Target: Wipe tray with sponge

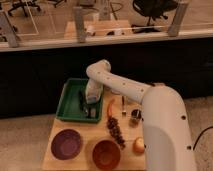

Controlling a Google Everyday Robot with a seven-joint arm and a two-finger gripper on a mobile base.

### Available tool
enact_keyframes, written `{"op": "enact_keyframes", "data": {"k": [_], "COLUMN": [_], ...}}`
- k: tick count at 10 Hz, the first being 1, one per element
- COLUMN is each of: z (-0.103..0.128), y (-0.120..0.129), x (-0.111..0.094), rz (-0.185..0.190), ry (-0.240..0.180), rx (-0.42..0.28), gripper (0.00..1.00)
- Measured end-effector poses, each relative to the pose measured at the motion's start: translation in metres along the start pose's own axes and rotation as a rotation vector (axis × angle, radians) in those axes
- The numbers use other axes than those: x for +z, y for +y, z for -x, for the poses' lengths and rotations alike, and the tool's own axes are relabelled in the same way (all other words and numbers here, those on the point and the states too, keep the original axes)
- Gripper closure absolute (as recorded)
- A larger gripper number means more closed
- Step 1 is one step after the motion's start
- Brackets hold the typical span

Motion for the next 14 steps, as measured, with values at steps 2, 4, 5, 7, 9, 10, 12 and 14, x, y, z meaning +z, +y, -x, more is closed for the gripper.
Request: {"op": "enact_keyframes", "data": {"k": [2, 4, 5, 7, 9, 10, 12, 14], "z": [-0.013, -0.023, -0.027, -0.034, -0.036, -0.032, -0.019, -0.004], "y": [-0.002, -0.011, -0.017, -0.027, -0.039, -0.048, -0.053, -0.049], "x": [0.003, 0.008, 0.01, 0.013, 0.017, 0.019, 0.014, 0.008], "rz": [0.002, 0.01, 0.013, 0.017, 0.011, -0.002, -0.023, -0.029], "ry": [0.0, 0.0, 0.001, 0.005, 0.009, 0.01, 0.014, 0.013], "rx": [0.001, -0.006, -0.01, -0.021, -0.041, -0.057, -0.078, -0.086], "gripper": [1.0, 1.0, 1.0, 1.0, 1.0, 1.0, 1.0, 1.0]}}
